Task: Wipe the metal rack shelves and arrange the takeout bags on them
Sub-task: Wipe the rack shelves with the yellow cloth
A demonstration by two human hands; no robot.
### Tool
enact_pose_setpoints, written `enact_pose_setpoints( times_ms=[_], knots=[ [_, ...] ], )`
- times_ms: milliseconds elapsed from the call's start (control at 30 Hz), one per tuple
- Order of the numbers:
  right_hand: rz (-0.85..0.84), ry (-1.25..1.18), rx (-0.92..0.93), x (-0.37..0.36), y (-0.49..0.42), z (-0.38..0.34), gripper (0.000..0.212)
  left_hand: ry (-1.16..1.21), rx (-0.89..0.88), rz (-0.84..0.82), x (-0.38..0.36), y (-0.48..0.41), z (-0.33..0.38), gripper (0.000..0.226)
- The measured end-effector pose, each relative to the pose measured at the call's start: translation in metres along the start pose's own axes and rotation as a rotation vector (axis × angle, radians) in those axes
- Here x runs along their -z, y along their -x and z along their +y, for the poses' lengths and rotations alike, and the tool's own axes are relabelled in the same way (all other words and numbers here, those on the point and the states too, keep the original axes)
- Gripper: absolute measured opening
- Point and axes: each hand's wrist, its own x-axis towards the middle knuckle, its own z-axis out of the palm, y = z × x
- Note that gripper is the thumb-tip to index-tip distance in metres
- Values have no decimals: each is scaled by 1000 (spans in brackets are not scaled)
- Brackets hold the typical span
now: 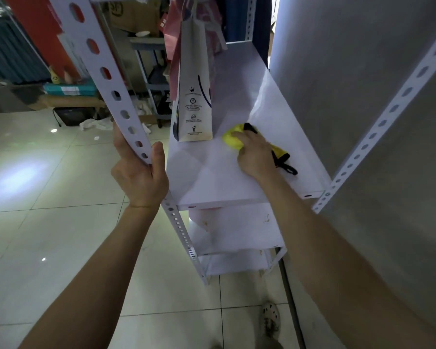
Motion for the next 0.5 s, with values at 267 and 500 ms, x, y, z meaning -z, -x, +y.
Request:
enact_pose_setpoints(
  times_ms=[267, 500],
  knots=[
    [47, -69, 90, 4, 105, 0, 60, -47, -29, -24, 3, -4, 3, 67],
    [252, 112, -438, 3, 103, -4, 65, -60, -21, -42, 5, -5, 15, 66]
  ],
)
